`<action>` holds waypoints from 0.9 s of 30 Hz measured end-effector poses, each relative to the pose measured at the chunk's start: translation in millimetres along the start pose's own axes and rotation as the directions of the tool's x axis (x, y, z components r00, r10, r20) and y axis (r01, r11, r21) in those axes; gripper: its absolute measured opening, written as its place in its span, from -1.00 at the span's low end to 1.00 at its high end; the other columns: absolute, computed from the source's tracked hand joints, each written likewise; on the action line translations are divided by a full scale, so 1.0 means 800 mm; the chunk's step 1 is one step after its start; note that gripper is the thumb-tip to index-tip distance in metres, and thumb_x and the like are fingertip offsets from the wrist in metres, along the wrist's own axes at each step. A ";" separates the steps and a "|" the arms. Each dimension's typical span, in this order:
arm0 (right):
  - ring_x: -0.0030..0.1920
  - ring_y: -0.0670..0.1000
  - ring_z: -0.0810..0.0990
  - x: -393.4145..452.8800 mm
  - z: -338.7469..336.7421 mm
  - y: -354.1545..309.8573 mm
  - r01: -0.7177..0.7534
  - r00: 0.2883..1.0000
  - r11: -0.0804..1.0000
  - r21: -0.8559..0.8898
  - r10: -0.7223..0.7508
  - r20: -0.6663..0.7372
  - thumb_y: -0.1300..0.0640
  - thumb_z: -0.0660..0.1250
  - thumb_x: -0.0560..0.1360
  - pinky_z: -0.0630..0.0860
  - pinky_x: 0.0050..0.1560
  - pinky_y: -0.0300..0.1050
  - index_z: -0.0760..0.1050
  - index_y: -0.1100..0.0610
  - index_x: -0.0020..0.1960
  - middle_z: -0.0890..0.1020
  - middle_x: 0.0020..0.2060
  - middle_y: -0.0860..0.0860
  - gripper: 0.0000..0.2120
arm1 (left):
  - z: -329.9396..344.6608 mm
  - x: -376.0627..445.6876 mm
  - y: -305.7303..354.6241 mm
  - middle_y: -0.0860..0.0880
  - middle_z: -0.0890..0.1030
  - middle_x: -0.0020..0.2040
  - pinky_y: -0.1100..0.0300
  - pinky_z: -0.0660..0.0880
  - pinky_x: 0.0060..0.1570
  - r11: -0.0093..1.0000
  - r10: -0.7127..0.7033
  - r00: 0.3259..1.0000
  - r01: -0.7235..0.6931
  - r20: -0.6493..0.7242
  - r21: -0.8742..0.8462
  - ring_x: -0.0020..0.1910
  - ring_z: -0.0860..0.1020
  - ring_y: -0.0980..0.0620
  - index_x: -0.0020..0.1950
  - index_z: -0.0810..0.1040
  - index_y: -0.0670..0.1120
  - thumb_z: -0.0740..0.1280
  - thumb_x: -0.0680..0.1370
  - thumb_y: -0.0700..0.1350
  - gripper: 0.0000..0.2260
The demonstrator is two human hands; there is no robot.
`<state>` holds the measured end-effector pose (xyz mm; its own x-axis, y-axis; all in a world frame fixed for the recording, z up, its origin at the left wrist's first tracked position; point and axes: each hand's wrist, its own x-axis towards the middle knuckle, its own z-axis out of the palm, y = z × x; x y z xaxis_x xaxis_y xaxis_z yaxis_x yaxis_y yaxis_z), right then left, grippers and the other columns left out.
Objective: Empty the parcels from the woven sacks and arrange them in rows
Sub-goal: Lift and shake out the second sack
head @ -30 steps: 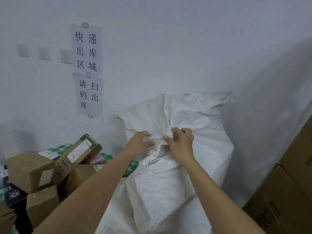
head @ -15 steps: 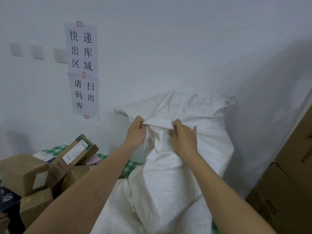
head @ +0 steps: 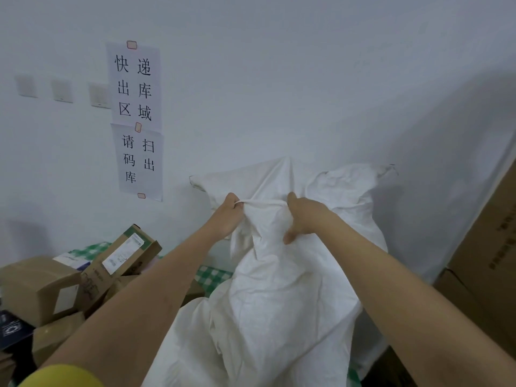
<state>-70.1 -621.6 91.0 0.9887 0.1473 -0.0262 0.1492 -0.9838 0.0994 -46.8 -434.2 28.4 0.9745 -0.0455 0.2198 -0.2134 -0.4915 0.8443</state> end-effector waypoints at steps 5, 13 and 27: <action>0.08 0.13 0.58 0.010 -0.001 -0.004 0.022 1.000 0.991 -0.133 -0.024 -0.015 0.07 0.45 0.46 0.43 -0.09 -0.09 0.44 0.20 0.22 0.56 0.12 0.11 -0.59 | -0.014 -0.001 -0.001 -0.06 0.37 -0.01 0.16 0.41 -0.22 0.964 -0.062 0.956 -0.017 0.285 0.266 -0.07 0.44 -0.04 0.25 0.11 -0.02 0.36 0.49 -0.16 -0.51; -0.06 0.14 0.55 0.008 0.012 -0.019 0.091 0.936 0.996 0.026 -0.076 -0.344 0.29 0.19 0.47 0.32 -0.18 -0.11 0.41 0.11 -0.09 0.55 -0.05 0.09 -0.89 | -0.032 0.015 -0.009 -0.05 0.51 0.01 0.14 0.32 -0.19 0.720 0.043 0.994 -0.103 0.105 0.686 -0.04 0.47 -0.05 0.02 0.24 -0.07 0.51 0.39 0.04 -0.52; -0.08 0.20 0.55 0.021 -0.121 -0.001 0.067 0.584 0.989 0.133 0.070 -0.809 0.30 0.12 0.49 0.27 -0.22 -0.06 0.39 0.16 0.09 0.59 -0.07 0.15 -0.79 | -0.099 0.053 0.143 -0.19 0.63 -0.08 0.12 0.33 -0.23 0.738 0.550 0.764 -0.254 -0.338 0.625 -0.03 0.58 -0.20 -0.10 0.51 -0.17 0.33 0.51 -0.03 -0.80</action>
<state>-52.6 -608.6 186.5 0.5963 0.1000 0.7965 0.2120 -0.9766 -0.0361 -35.3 -423.1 172.9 0.6035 -0.0111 0.7973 -0.3618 -0.8948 0.2615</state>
